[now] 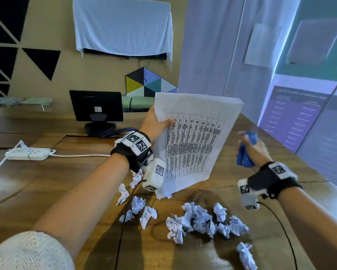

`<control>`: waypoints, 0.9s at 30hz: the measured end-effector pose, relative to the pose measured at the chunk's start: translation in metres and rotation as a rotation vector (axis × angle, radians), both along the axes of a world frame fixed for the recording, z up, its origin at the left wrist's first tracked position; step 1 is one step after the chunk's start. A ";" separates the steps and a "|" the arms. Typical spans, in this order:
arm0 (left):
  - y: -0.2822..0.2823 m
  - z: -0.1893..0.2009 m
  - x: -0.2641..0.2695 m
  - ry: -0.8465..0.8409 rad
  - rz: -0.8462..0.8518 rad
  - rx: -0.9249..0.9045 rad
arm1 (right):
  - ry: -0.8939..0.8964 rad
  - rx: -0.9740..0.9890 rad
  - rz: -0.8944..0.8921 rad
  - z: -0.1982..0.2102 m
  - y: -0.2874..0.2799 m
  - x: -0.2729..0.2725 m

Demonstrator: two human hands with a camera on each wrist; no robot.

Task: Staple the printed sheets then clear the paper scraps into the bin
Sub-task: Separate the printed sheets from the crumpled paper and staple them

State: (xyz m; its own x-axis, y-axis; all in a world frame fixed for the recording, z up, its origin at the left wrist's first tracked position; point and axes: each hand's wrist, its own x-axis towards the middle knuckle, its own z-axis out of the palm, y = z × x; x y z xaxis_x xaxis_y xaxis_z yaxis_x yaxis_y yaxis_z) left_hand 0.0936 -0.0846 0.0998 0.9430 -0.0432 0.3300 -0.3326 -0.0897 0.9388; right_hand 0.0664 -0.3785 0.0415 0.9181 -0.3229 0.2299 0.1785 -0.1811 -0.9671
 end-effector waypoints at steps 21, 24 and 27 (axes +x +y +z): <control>-0.005 -0.019 -0.006 -0.004 0.140 -0.027 | -0.016 0.156 0.068 -0.001 0.051 -0.003; -0.007 -0.028 -0.009 0.048 0.081 -0.022 | 0.021 0.159 0.073 -0.005 0.052 -0.003; -0.005 -0.021 -0.004 0.046 0.109 -0.056 | -0.026 0.213 0.042 0.004 0.052 0.001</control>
State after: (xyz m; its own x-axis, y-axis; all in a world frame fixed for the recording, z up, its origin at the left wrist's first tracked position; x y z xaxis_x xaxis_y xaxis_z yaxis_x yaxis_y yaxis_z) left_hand 0.0898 -0.0895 0.0788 0.9554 0.0772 0.2851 -0.2800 -0.0703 0.9574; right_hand 0.0677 -0.3268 0.0454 0.9264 -0.3281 0.1848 0.2074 0.0350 -0.9776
